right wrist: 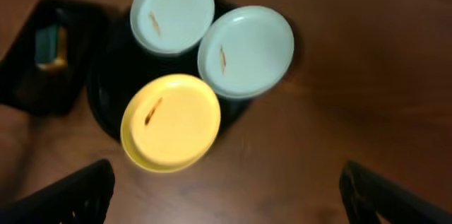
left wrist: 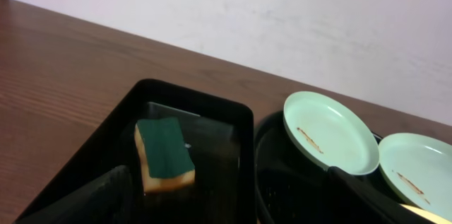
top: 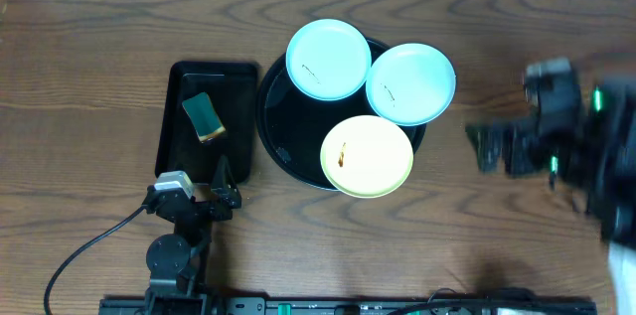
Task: Clean dirty plates on tray and stack at the side
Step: 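Move the right gripper to the edge of the yellow plate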
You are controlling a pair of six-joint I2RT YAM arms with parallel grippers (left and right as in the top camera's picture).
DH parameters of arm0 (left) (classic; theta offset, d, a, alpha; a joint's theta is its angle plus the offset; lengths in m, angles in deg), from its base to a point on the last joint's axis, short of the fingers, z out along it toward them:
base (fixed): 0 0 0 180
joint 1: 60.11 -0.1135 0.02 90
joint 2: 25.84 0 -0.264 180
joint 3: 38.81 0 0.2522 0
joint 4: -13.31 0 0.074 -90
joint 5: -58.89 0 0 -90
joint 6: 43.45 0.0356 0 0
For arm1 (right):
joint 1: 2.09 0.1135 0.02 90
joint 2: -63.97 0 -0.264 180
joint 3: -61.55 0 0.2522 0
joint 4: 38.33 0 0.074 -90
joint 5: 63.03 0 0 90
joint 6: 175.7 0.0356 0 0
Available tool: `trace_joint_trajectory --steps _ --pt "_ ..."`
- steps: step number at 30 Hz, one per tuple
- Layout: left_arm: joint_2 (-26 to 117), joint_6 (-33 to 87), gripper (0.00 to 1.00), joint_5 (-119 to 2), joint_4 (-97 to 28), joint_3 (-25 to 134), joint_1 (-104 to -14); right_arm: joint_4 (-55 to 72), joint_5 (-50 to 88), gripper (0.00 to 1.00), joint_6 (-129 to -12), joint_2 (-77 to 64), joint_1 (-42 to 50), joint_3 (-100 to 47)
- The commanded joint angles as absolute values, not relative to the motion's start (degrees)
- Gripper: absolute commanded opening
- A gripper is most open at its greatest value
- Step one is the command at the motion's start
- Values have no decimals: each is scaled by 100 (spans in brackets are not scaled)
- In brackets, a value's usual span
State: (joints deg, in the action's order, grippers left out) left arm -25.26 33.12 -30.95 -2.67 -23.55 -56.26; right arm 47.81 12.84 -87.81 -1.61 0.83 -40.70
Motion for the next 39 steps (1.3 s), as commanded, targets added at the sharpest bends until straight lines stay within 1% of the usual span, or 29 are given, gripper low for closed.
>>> trace_joint_trajectory --steps 1,3,5,7,8,9,11,12,13,14,17,18,19,20,23,24,25,26,27,28,33,36,38,39 --pt "-2561 3402 86 -3009 -466 -2482 -5654 5207 1015 99 -8639 -1200 46 -5211" --pt "-2561 3402 86 -3009 -466 -2482 -5654 5594 877 99 -8639 -1667 46 -5594" --pt "-2561 3404 86 -3009 -466 -2482 -5654 5583 672 99 -8479 -1960 46 -5738" --pt "-2561 3402 86 -3009 -466 -2482 -5654 5638 799 99 -7834 -2142 67 -5736" --pt "-2561 3402 86 -3009 -466 -2482 -5654 5688 965 96 -7565 -2212 107 -5720" --pt "-2561 3402 86 -3009 -466 -2482 -5654 5738 1260 88 -7323 -2264 181 -5694" --pt "-2561 3404 86 -3009 -466 -2482 -5654 5856 1951 64 -6849 -2295 362 -5598" --pt "-2561 3402 86 -3009 -466 -2482 -5654 5952 2213 48 -6634 -2295 474 -5524" --pt "-2561 3404 86 -3009 -466 -2482 -5654 6053 2368 41 -6499 -2293 603 -5428" --pt "-2561 3402 86 -3009 -466 -2482 -5654 6154 2442 40 -6418 -2288 738 -5325" --pt "-2561 3402 86 -3009 -466 -2482 -5654 6217 2458 47 -6184 -2288 1167 -4857" --pt "-2561 3402 86 -3009 -466 -2482 -5654 6175 2458 56 -6136 -2290 1269 -4687" --pt "-2561 3404 86 -3009 -466 -2482 -5654 6042 2431 86 -6097 -2293 1359 -4475" --pt "-2561 3404 86 -3009 -466 -2482 -5654 5887 2377 99 -6086 -2295 1407 -4304" --pt "-2561 3402 86 -3009 -466 -2482 -5654 5404 2042 99 -6167 -2312 1444 -3876" --pt "-2561 3402 86 -3009 -466 -2482 -5654 5325 1903 91 -6208 -2328 1444 -3777" --pt "-2561 3404 85 -3009 -466 -2482 -5654 5268 1822 73 -6204 -2334 1444 -3679" --pt "-2561 3402 86 -3009 -466 -2482 -5654 5220 1811 53 -6132 -2336 1447 -3594" --pt "-2561 3402 86 -3009 -466 -2482 -5654 5174 1813 40 -6049 -2336 1451 -3502" --pt "-2561 3404 86 -3009 -466 -2482 -5654 5135 1813 37 -5957 -2336 1451 -3417" --pt "-2561 3404 86 -3009 -466 -2482 -5654 5002 1813 45 -5780 -2336 1451 -2894" --pt "-2561 3404 86 -3009 -466 -2482 -5654 4921 1813 45 -5699 -2336 1451 -2470" --pt "-2561 3404 86 -3009 -466 -2482 -5654 4805 1815 28 -5699 -2336 1451 -2173" --pt "-2561 3402 86 -3009 -466 -2482 -5654 4744 1813 22 -5699 -2336 1451 -2059"
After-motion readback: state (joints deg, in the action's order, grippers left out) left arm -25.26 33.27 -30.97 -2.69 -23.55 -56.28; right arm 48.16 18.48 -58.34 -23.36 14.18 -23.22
